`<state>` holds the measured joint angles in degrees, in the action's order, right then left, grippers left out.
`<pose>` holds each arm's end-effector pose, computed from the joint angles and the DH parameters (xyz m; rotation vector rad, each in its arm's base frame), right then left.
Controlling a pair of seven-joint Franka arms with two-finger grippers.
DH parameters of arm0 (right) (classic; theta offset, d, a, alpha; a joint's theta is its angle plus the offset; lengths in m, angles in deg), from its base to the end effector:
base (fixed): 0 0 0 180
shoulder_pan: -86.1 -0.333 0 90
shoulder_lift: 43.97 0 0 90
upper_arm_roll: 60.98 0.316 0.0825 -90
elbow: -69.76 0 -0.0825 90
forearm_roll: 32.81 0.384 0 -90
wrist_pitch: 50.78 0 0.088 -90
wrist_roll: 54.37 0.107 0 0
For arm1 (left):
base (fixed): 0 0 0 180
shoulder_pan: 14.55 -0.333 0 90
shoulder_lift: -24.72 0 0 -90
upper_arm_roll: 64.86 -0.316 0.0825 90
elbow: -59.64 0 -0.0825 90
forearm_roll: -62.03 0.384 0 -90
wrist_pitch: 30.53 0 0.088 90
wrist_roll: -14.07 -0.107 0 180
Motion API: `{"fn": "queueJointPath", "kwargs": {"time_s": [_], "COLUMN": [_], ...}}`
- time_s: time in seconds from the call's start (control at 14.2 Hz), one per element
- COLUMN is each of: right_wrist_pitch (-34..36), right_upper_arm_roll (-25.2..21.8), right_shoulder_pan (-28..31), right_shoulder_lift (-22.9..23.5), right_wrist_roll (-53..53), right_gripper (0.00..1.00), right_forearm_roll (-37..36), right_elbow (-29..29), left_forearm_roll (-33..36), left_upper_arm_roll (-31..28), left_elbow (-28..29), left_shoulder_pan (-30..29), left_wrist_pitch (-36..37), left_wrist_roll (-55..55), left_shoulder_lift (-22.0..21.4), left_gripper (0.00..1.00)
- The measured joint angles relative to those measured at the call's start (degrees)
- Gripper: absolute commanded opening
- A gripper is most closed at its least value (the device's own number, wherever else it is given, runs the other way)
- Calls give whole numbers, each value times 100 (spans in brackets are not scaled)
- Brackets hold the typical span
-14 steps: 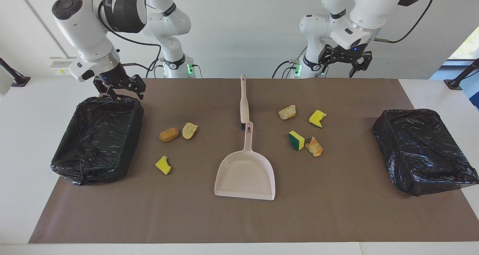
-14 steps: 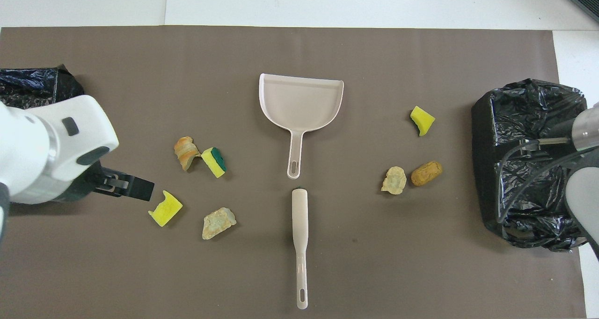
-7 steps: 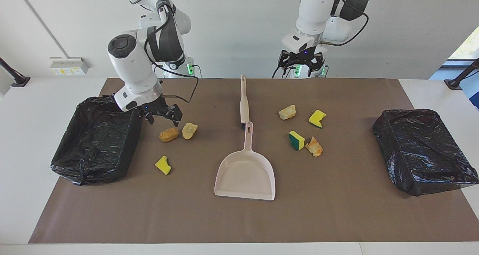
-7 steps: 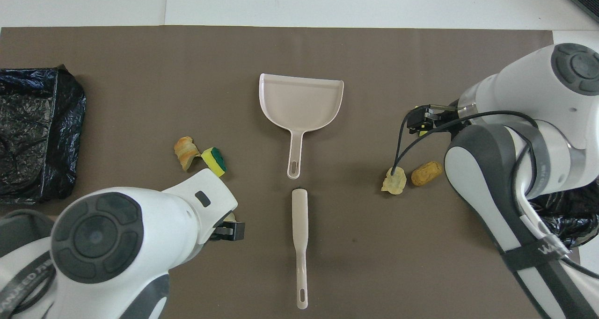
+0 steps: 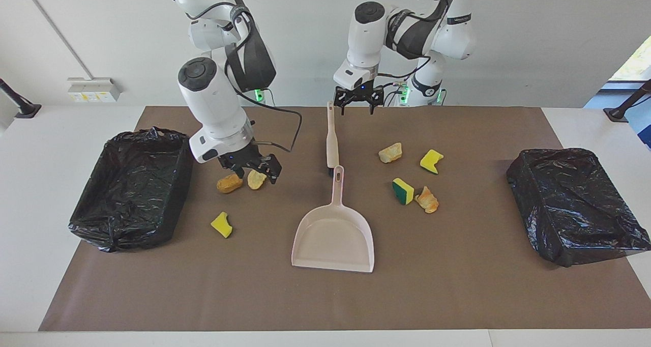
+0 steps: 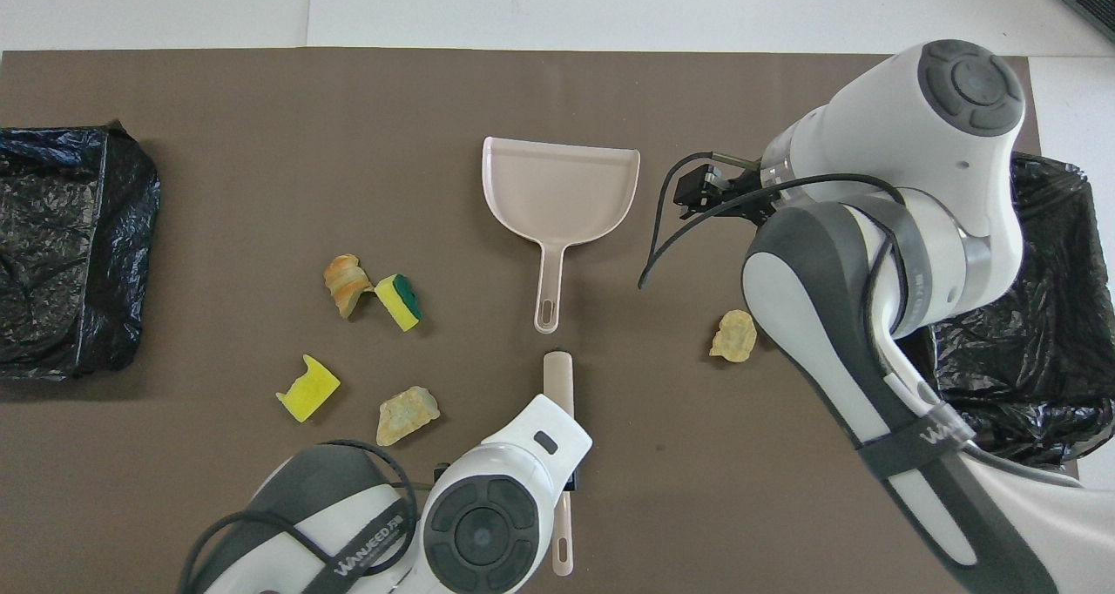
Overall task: Sweep and dump trash in bin
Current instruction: 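Reach the left gripper to the brush while the right gripper reaches the dustpan, then grasp the brush with the left gripper while the right gripper grasps the dustpan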
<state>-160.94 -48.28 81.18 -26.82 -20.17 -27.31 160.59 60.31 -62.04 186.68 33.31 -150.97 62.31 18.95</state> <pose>0.6257 0.1898 0.4720 -2.9411 0.4920 0.0415 0.3204 -0.3940 0.4186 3.1386 -0.0422 -0.0397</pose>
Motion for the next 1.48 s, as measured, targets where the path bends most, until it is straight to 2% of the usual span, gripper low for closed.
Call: {"fn": "queueJointPath", "kwargs": {"time_s": [0.21,0.49,0.63,0.91,1.19,1.48], "right_wrist_pitch": [-8,-27,-27,-26,-26,-26], "right_upper_arm_roll": [401,588,588,588,588,608], "right_shoulder_pan": [-1,-1,6,6,6,1], "right_shoulder_lift": [451,733,735,735,735,737], "right_wrist_roll": [689,920,920,920,920,920], "right_gripper": [100,100,100,100,100,100], "right_forearm_roll": [-1,-1,-1,-6,-8,-8], "right_elbow": [-306,-459,-497,-511,-512,-512], "left_forearm_roll": [0,0,0,0,1,62], "left_upper_arm_roll": [-4,-6,-4,-39,-172,-250], "left_elbow": [11,123,242,312,261,139], "left_shoulder_pan": [300,577,816,948,843,288], "left_wrist_pitch": [-635,-700,-700,-690,-258,844], "left_wrist_roll": [257,306,323,354,350,211], "left_shoulder_lift": [604,732,741,744,680,169], "left_gripper": [97,87,65,0,0,0]}}
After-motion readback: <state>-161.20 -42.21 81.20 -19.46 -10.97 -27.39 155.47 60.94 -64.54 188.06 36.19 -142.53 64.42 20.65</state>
